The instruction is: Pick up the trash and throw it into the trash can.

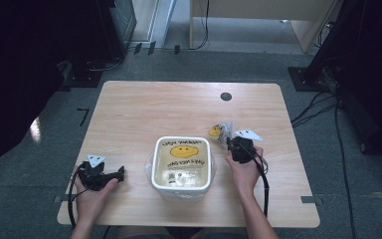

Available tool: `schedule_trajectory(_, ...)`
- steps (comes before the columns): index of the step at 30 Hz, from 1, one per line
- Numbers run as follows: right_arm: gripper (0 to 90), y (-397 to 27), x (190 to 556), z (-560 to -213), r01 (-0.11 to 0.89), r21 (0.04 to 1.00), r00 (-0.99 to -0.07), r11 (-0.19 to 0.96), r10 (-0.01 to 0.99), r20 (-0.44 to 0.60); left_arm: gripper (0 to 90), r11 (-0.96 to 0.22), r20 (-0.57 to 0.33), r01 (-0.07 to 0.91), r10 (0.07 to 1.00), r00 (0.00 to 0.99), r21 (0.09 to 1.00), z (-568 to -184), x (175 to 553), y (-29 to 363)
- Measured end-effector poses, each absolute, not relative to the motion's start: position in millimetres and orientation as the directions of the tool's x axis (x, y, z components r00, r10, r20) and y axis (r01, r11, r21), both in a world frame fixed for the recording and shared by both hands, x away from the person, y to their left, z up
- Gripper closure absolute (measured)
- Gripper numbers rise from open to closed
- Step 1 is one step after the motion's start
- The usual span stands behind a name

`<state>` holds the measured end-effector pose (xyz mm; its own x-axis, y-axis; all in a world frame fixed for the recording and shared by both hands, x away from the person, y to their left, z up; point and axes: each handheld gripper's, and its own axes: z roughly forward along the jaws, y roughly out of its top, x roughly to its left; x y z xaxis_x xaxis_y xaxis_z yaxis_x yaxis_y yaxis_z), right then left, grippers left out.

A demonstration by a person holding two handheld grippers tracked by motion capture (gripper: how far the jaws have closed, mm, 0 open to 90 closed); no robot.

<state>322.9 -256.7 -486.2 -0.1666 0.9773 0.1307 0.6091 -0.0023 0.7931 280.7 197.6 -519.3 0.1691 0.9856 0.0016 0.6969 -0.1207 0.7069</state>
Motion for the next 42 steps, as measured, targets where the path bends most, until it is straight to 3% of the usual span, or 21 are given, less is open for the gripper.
schedule_trajectory(24, 90.0, -275, 287, -448, 0.374, 0.926, -0.180, -0.059, 0.974, 0.135, 0.0, -0.121, 0.002, 0.697, 0.985, 0.170, 0.706, -519, 281, 198)
schedule_trajectory(42, 90.0, -265, 245, -406, 0.089, 0.993, -0.263, -0.073, 0.960, 0.094, 0.0, -0.123, 0.004, 0.697, 0.985, 0.171, 0.706, -519, 281, 198)
